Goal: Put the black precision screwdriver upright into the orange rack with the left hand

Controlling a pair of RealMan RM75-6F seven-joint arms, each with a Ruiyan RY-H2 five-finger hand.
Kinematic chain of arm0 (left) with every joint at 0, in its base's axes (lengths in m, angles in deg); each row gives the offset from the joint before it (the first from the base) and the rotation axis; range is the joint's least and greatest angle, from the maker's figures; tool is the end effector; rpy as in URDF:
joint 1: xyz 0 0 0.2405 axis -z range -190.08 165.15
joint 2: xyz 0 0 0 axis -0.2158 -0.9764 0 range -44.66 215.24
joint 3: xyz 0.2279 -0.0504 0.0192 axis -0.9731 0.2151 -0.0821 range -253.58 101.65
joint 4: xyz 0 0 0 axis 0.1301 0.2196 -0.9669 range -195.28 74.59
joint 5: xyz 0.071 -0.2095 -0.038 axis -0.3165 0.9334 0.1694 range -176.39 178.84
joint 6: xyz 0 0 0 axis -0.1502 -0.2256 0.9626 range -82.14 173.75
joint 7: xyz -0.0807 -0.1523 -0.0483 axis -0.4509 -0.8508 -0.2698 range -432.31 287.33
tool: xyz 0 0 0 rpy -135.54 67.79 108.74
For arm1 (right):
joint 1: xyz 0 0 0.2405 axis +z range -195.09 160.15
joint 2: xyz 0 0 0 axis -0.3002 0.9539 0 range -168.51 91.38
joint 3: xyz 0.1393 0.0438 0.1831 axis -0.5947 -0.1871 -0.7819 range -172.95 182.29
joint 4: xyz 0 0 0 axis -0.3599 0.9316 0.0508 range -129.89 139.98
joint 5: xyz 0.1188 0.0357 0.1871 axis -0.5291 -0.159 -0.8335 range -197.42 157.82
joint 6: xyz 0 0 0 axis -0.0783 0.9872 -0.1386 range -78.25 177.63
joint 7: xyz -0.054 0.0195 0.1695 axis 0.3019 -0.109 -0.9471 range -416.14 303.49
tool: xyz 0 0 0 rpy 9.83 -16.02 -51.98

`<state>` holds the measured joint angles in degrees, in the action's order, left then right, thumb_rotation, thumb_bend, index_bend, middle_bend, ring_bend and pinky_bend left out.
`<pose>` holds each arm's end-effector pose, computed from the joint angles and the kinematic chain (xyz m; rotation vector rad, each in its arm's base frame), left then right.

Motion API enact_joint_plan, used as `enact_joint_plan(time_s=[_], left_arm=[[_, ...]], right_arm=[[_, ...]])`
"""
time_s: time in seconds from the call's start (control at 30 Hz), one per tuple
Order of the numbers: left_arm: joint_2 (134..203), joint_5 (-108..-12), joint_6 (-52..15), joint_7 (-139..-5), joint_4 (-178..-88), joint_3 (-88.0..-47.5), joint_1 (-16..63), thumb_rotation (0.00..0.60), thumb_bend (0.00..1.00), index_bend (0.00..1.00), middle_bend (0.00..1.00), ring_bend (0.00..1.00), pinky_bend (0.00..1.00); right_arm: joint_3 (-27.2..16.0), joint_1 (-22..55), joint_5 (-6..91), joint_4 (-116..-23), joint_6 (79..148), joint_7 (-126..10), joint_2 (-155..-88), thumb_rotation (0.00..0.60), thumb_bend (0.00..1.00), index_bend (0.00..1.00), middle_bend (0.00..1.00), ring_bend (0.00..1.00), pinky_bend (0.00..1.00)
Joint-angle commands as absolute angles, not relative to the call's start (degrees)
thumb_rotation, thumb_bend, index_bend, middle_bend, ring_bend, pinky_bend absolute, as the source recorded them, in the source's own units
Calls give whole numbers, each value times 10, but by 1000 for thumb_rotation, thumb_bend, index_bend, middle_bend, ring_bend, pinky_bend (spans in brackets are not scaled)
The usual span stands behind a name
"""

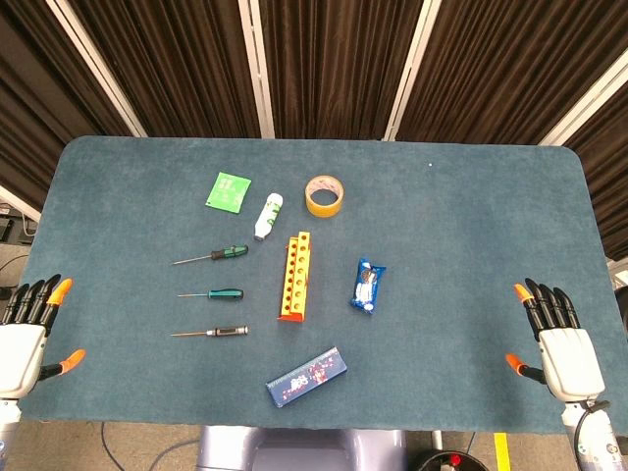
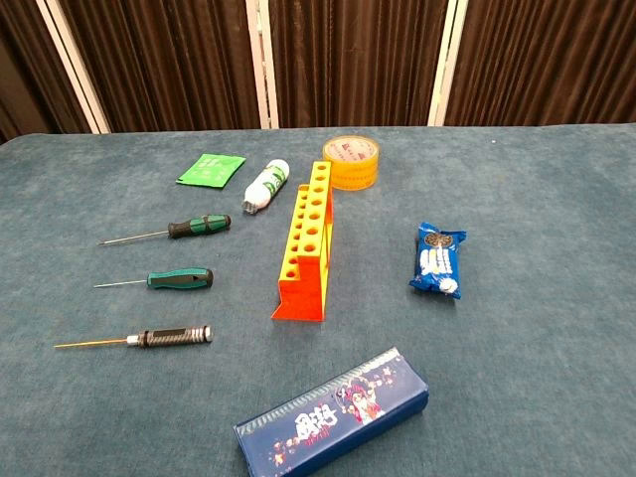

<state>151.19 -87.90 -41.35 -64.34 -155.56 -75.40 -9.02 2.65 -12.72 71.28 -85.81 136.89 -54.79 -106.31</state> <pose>-0.2798 0.1981 0.1179 -1.4431 -0.8507 -0.8695 -0.2798 -0.2107 0.1168 1.4436 -0.8593 0.9743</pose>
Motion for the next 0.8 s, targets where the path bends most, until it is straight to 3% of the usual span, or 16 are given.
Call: enact_joint_plan(time_s=[0.03,0.8], left_arm=[[1512,-881,-415,-642,-1554,-754,-90,600,12,0,0,0,0],[1512,-881,-403,-635,-1578,-755,-84,600,14,0,0,0,0]], right_arm=[[27,-128,711,-861,1367,-550,-1061,600,37,0,0,0,0],[26,-128,708,-863,1365,-556,-1059,600,36,0,0,0,0]])
